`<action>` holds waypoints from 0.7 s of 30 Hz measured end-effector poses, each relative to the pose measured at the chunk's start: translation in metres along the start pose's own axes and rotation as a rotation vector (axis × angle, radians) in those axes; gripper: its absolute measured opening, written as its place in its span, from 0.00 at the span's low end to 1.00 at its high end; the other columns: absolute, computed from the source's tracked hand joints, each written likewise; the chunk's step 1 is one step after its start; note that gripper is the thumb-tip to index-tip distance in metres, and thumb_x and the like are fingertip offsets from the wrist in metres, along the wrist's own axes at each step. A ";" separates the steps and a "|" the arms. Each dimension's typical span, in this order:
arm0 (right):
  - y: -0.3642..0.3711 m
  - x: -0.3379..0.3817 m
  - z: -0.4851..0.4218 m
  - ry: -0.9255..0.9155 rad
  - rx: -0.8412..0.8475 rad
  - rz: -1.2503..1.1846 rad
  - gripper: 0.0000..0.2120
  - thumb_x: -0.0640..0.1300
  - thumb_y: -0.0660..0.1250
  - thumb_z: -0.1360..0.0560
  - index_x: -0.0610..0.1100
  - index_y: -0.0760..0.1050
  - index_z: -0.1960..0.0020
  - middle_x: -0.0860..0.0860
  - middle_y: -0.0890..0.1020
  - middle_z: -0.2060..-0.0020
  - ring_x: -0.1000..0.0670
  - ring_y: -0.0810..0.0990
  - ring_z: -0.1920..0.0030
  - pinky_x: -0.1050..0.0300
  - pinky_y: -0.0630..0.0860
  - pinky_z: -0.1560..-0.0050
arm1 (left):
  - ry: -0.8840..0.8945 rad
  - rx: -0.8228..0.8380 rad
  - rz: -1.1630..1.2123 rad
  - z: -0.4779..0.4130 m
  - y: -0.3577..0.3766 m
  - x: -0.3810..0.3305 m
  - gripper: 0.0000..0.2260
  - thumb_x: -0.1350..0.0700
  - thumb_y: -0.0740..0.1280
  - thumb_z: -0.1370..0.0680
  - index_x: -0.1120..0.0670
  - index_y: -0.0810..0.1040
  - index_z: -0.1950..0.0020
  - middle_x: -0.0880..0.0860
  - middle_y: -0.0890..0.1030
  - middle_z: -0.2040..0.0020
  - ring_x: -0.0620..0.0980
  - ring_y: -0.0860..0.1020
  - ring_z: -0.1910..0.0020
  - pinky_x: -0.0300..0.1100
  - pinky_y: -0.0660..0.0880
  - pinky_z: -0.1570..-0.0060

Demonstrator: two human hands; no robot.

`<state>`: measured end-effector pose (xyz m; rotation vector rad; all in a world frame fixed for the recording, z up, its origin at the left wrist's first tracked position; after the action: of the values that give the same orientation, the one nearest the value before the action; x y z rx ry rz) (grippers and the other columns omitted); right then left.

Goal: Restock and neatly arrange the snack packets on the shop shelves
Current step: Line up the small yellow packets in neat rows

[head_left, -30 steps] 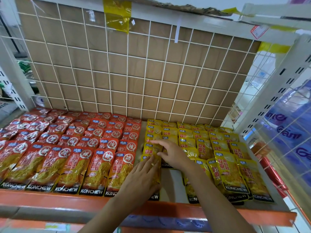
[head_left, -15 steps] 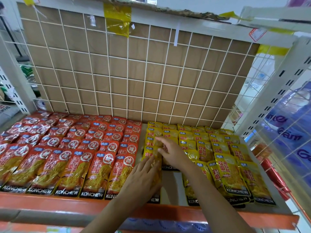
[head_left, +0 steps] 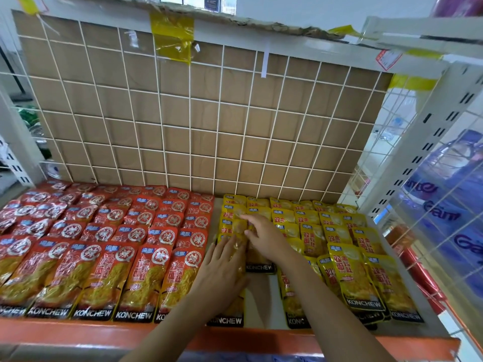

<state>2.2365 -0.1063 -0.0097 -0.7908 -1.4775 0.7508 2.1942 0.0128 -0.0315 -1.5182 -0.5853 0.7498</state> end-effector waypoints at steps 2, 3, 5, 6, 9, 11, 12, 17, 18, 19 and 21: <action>-0.002 -0.002 -0.008 0.015 -0.021 0.022 0.18 0.41 0.61 0.22 0.46 0.70 0.33 0.49 0.74 0.38 0.50 0.71 0.37 0.56 0.67 0.37 | -0.011 0.011 -0.017 -0.006 0.001 0.001 0.30 0.41 0.50 0.20 0.51 0.41 0.23 0.53 0.40 0.23 0.52 0.38 0.25 0.49 0.38 0.27; -0.003 -0.002 -0.013 0.026 -0.031 0.030 0.16 0.41 0.62 0.23 0.45 0.72 0.35 0.49 0.76 0.40 0.50 0.73 0.40 0.57 0.69 0.40 | -0.009 0.013 -0.018 -0.008 0.003 0.001 0.30 0.41 0.50 0.20 0.51 0.41 0.23 0.53 0.39 0.23 0.52 0.37 0.25 0.49 0.38 0.27; -0.004 -0.004 -0.021 0.067 -0.042 0.034 0.12 0.43 0.64 0.24 0.44 0.76 0.41 0.48 0.78 0.45 0.50 0.75 0.45 0.60 0.70 0.46 | -0.019 0.045 0.018 -0.010 0.005 0.001 0.30 0.41 0.50 0.20 0.50 0.41 0.23 0.52 0.39 0.23 0.51 0.36 0.25 0.49 0.38 0.27; -0.004 -0.006 -0.024 0.094 -0.040 0.028 0.10 0.44 0.65 0.24 0.44 0.77 0.44 0.48 0.78 0.47 0.50 0.76 0.47 0.61 0.69 0.49 | -0.022 0.051 0.019 -0.010 0.006 0.001 0.30 0.41 0.50 0.20 0.50 0.41 0.23 0.52 0.39 0.23 0.51 0.36 0.25 0.48 0.37 0.27; -0.004 -0.008 -0.033 0.164 -0.036 0.025 0.07 0.46 0.66 0.25 0.44 0.78 0.50 0.50 0.80 0.50 0.53 0.76 0.51 0.60 0.69 0.54 | -0.023 0.052 0.013 -0.010 0.006 0.001 0.29 0.40 0.49 0.20 0.49 0.42 0.23 0.52 0.38 0.23 0.51 0.36 0.26 0.47 0.37 0.28; -0.004 -0.008 -0.037 0.190 -0.044 0.028 0.07 0.45 0.65 0.24 0.43 0.79 0.51 0.50 0.81 0.51 0.52 0.77 0.51 0.60 0.68 0.56 | -0.020 0.050 0.007 -0.010 0.008 0.002 0.31 0.37 0.42 0.23 0.48 0.43 0.23 0.53 0.39 0.23 0.51 0.36 0.26 0.47 0.36 0.28; -0.005 -0.008 -0.038 0.198 -0.047 0.031 0.07 0.44 0.64 0.24 0.43 0.79 0.52 0.50 0.81 0.51 0.51 0.77 0.51 0.60 0.67 0.56 | -0.016 0.045 0.008 -0.010 0.007 0.001 0.32 0.35 0.39 0.25 0.48 0.43 0.23 0.52 0.39 0.23 0.51 0.36 0.25 0.47 0.36 0.29; -0.006 -0.007 -0.038 0.209 -0.051 0.050 0.08 0.44 0.62 0.23 0.42 0.79 0.52 0.49 0.81 0.50 0.51 0.77 0.52 0.59 0.67 0.57 | -0.021 0.043 0.034 -0.008 0.003 0.000 0.28 0.41 0.48 0.20 0.48 0.44 0.23 0.52 0.39 0.23 0.51 0.36 0.25 0.47 0.37 0.27; -0.006 -0.007 -0.038 0.211 -0.052 0.050 0.08 0.44 0.62 0.23 0.42 0.79 0.52 0.49 0.82 0.51 0.52 0.76 0.54 0.59 0.68 0.57 | -0.015 0.038 0.032 -0.008 0.003 0.000 0.27 0.41 0.48 0.20 0.48 0.44 0.23 0.52 0.39 0.23 0.51 0.36 0.25 0.47 0.38 0.27; -0.006 -0.007 -0.038 0.215 -0.053 0.052 0.08 0.44 0.62 0.23 0.42 0.79 0.52 0.49 0.82 0.51 0.53 0.75 0.56 0.59 0.68 0.57 | -0.014 0.037 0.032 -0.007 0.003 0.000 0.27 0.41 0.48 0.20 0.48 0.44 0.23 0.52 0.39 0.23 0.51 0.36 0.25 0.47 0.38 0.27; -0.005 -0.007 -0.038 0.227 -0.055 0.056 0.08 0.45 0.62 0.23 0.42 0.79 0.52 0.49 0.82 0.52 0.54 0.74 0.57 0.59 0.69 0.57 | -0.021 0.039 0.043 -0.008 0.004 0.001 0.27 0.40 0.47 0.20 0.48 0.44 0.23 0.52 0.39 0.23 0.51 0.36 0.25 0.47 0.37 0.27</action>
<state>2.2749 -0.1154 -0.0073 -0.9315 -1.2807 0.6417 2.2003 0.0082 -0.0360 -1.4924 -0.5525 0.8064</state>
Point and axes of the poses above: each hand's wrist, its own z-axis away from the middle knuckle, its own y-axis out of the palm, x = y × z, the point moved 6 cm from there along -z, towards the middle knuckle
